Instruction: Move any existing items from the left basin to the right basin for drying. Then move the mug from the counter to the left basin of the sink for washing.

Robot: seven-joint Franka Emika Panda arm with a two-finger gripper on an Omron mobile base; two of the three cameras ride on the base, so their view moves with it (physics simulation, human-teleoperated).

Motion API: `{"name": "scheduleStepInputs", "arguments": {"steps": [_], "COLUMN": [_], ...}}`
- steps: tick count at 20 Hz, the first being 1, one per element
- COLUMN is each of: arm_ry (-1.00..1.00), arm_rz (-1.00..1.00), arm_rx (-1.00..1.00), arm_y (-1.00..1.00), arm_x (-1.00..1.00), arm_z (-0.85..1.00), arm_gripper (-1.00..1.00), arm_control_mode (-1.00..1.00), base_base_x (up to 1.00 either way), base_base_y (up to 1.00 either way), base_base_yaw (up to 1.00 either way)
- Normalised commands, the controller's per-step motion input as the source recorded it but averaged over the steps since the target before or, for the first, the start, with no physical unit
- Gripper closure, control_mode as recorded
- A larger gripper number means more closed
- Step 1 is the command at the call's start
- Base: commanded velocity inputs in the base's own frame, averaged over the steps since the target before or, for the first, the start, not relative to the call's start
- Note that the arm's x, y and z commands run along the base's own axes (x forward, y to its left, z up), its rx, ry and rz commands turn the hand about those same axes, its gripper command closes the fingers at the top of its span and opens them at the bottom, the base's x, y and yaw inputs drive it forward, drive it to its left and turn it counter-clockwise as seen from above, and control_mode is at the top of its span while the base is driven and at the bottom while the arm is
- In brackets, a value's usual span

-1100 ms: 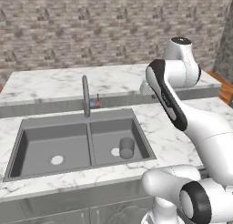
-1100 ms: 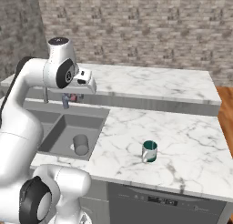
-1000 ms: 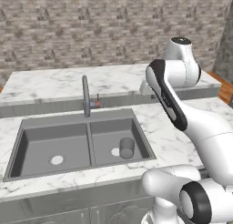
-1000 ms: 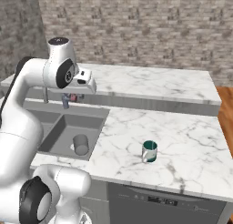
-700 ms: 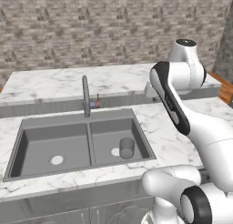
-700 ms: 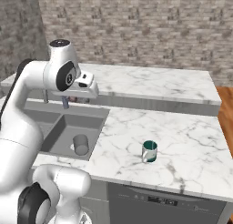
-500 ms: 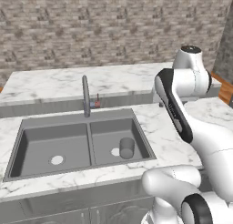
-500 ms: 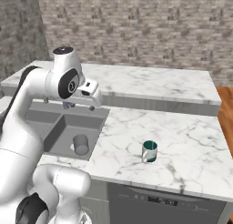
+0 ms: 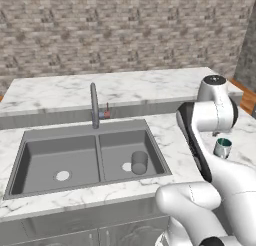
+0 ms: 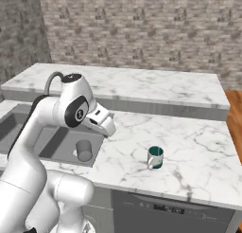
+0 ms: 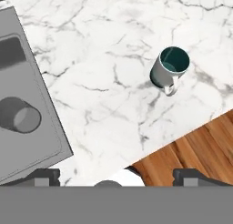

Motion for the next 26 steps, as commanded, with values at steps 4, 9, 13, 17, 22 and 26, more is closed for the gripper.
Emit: {"name": "scheduleStepInputs", "arguments": {"steps": [4, 9, 13, 17, 22, 26], "arm_ry": [0.02, 0.04, 0.08, 0.17, 0.15, 0.12], "arm_rz": [-0.16, -0.07, -0.03, -0.02, 0.00, 0.00], "arm_rx": [0.00, 0.00, 0.00, 0.00, 0.01, 0.06], "arm_y": [-0.65, -0.67, -0.41, -0.18, -0.22, -0.28], "arm_x": [0.00, 0.00, 0.00, 0.00, 0.00, 0.00], "arm_z": [-0.20, -0.11, -0.16, -0.26, -0.39, -0.38], "arm_gripper": [-1.00, -1.00, -1.00, -1.00, -1.00, -1.00], "arm_control_mode": [-1.00, -1.00, -1.00, -1.00, -1.00, -1.00], "base_base_x": [0.00, 0.00, 0.00, 0.00, 0.00, 0.00], "base_base_y": [0.00, 0.00, 0.00, 0.00, 0.00, 0.00], "base_base_yaw": [0.00, 0.00, 0.00, 0.00, 0.00, 0.00]}}
